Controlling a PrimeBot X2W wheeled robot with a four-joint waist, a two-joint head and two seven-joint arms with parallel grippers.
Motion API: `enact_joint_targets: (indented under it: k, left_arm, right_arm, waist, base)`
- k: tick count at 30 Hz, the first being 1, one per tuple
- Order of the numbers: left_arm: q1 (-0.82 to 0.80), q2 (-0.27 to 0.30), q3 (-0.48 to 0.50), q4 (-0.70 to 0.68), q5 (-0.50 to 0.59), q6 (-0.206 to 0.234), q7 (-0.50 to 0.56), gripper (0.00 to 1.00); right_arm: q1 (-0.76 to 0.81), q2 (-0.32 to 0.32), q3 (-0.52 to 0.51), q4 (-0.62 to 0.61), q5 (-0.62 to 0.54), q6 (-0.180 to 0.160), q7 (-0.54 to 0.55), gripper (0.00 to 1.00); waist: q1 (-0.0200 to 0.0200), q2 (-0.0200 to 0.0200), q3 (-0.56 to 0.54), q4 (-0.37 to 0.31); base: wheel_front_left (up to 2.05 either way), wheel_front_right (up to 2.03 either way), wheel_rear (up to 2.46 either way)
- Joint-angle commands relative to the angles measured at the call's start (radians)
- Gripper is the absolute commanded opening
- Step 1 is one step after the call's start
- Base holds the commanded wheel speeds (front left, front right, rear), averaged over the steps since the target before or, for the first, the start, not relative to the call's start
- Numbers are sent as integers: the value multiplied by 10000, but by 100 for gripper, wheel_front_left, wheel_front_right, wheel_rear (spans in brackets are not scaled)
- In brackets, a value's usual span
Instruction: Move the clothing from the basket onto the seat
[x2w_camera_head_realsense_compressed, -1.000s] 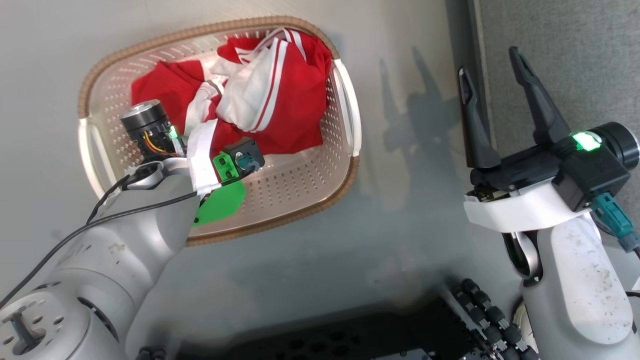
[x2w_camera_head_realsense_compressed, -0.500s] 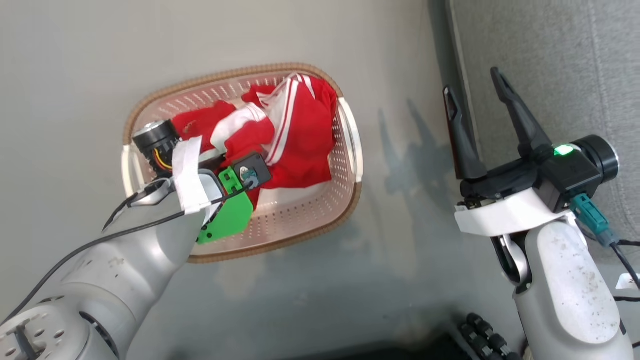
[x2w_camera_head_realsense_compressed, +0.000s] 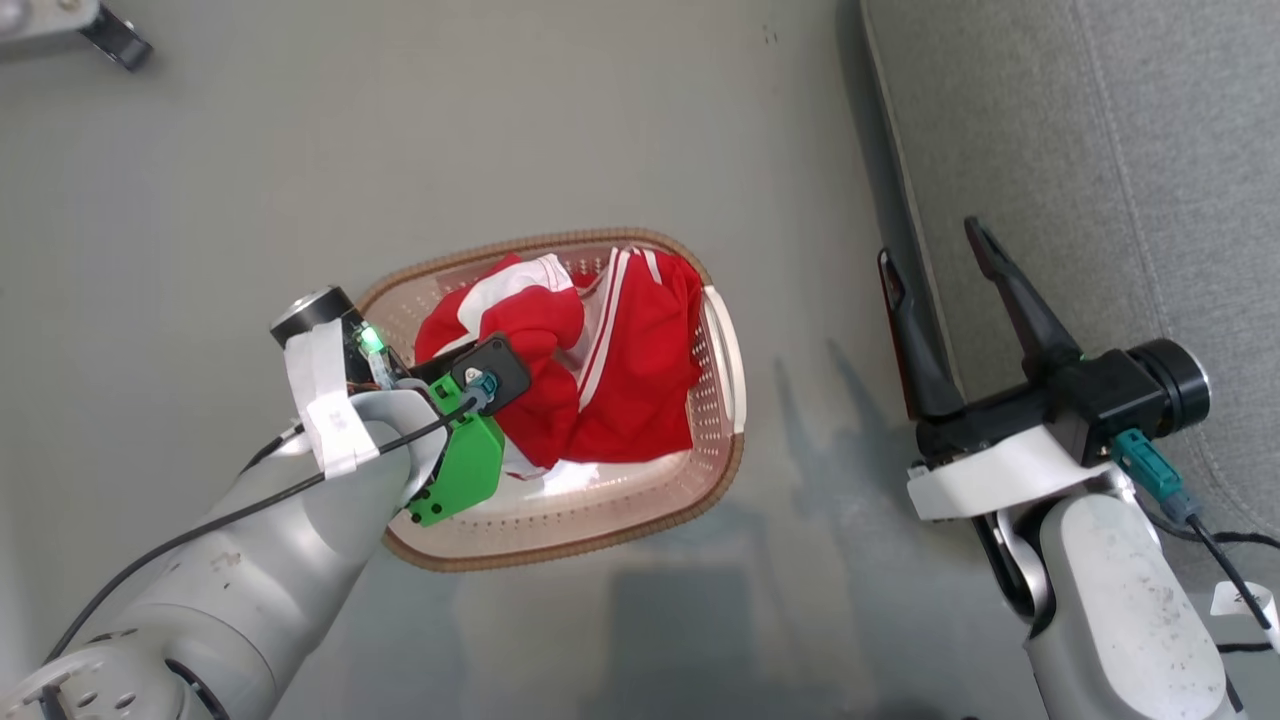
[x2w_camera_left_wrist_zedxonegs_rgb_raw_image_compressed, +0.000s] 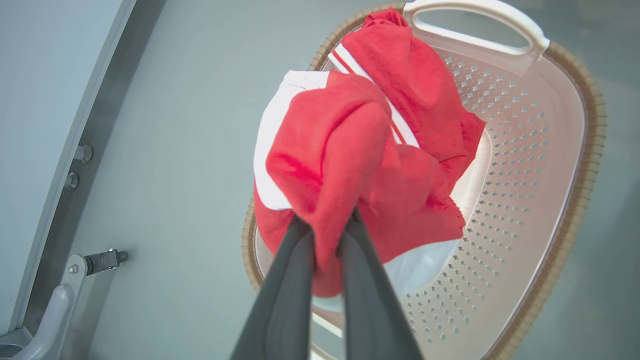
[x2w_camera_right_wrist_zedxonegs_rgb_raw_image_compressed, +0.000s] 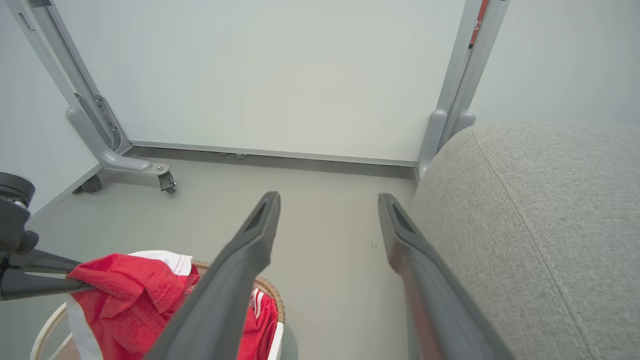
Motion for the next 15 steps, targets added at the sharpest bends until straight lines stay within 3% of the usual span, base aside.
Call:
enact_joint_targets:
  k: [1,10,15]
  left_arm:
    - [199,19,0,-66,-138,7,-118,0]
    - [342,43,145,-677,-923,6,-407,0]
    - [430,160,683,-1747,-1045,143,-407,0]
  right_arm:
    - [236,-38,-36,105,27,-3,-21,100]
    - [927,-38,-181,350,29,-3,-21,100]
    - [1259,-38,-215,377,50,-3,-21,100]
  waist:
    - [0,0,-837,310]
    - [0,0,-2002,641]
    - [0,0,-2483,767]
  base:
    - [0,0,0]
    - [0,0,0]
    - [0,0,0]
